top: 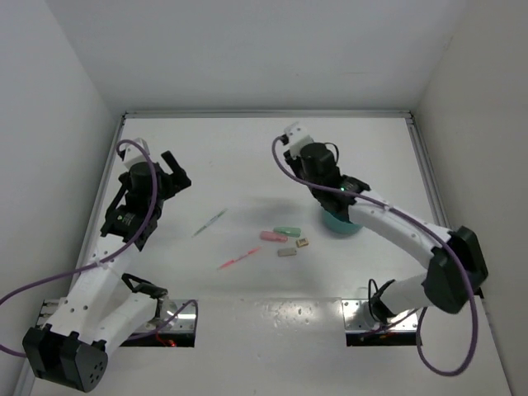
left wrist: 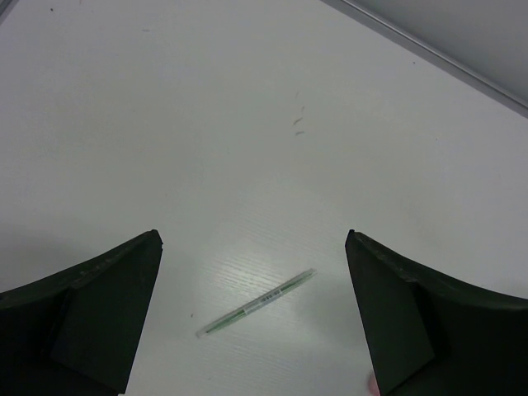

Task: Sort the stationery into containers
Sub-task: Place the stationery in the storage box.

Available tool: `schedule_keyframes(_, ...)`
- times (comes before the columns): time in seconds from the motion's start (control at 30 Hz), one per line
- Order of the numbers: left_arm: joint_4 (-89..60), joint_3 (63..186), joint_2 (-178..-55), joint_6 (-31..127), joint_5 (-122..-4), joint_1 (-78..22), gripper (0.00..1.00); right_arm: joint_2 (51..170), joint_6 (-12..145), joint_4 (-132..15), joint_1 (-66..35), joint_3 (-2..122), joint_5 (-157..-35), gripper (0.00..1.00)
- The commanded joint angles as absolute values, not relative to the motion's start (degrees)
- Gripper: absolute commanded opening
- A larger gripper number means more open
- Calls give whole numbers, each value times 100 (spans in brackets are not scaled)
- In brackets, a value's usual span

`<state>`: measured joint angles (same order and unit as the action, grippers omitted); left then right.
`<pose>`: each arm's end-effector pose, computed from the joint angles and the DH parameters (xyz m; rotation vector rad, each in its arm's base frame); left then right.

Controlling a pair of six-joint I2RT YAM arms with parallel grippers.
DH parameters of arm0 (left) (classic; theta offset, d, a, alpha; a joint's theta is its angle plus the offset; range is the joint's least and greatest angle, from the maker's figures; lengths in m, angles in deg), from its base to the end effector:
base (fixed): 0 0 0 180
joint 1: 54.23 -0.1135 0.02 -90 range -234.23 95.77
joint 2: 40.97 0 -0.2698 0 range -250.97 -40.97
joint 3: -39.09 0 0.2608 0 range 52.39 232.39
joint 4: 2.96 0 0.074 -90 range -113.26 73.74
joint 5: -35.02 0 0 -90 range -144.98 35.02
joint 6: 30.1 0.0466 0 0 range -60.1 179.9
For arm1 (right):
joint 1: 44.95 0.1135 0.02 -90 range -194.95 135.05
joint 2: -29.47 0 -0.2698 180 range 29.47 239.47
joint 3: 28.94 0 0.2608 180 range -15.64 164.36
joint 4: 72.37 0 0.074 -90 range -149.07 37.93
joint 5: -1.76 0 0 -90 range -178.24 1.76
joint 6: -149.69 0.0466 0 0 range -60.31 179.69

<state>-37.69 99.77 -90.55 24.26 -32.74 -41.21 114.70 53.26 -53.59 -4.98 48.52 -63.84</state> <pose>0.2069 -0.0297 0.3222 -0.6247 1.8525 -0.1752 0.2884 0.2166 0.2951 -0.5348 1.9173 -0.0565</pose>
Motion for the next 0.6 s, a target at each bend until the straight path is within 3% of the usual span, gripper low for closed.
schedule_keyframes(0.0,-3744,9977,-9072,2387,-3423,-4166,99,10607,6178,-6898,-706,3861,-5625,0)
schedule_keyframes(0.3,-3691,9977,-9230,2439,-3476,-4166,99,9338,7181,-7769,-1049,2515,-5202,0)
schedule_keyframes(0.57,-3691,9977,-9335,2439,-3529,-4166,99,9767,7945,-8588,-1321,1996,-5071,0)
